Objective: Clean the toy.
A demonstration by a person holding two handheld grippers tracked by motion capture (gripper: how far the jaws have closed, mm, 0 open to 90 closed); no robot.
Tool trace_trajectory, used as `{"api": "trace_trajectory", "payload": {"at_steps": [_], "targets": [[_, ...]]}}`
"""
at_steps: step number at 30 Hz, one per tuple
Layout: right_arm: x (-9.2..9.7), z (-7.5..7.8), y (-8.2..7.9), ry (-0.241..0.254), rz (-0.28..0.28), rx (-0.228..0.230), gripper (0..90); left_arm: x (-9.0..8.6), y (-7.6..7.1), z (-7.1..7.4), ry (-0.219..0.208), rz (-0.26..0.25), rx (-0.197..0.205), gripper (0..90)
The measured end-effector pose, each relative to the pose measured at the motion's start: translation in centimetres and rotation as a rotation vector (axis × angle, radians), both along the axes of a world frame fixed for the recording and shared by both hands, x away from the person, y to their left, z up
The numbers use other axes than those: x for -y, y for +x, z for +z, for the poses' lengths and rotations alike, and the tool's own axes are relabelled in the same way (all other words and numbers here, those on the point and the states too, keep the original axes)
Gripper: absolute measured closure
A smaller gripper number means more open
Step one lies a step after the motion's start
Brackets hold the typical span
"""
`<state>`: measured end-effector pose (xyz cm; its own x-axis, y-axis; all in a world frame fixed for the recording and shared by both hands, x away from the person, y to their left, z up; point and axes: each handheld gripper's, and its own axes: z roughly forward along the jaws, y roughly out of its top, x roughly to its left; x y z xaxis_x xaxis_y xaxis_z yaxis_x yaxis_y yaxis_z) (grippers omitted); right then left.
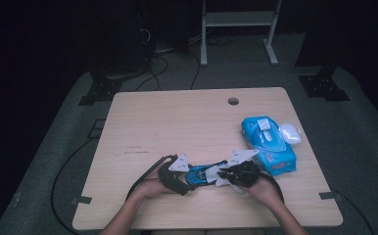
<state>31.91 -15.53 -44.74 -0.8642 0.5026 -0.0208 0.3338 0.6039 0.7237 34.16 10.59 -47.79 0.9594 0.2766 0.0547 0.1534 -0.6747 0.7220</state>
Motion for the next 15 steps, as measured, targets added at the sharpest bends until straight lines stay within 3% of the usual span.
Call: {"api": "trace_trajectory", "payload": {"at_steps": [9,15], "targets": [[-0.1,0.2,0.4,0.006,-0.011,-0.012,83.9,0.1,0.0,0.0,-0.004,0.003,-0.001,25.2],[-4.0,0.8,1.4,0.014,0.056,-0.008,83.9,0.1,-0.1,0.0,-0.001,0.005,-0.004,25.2]]}}
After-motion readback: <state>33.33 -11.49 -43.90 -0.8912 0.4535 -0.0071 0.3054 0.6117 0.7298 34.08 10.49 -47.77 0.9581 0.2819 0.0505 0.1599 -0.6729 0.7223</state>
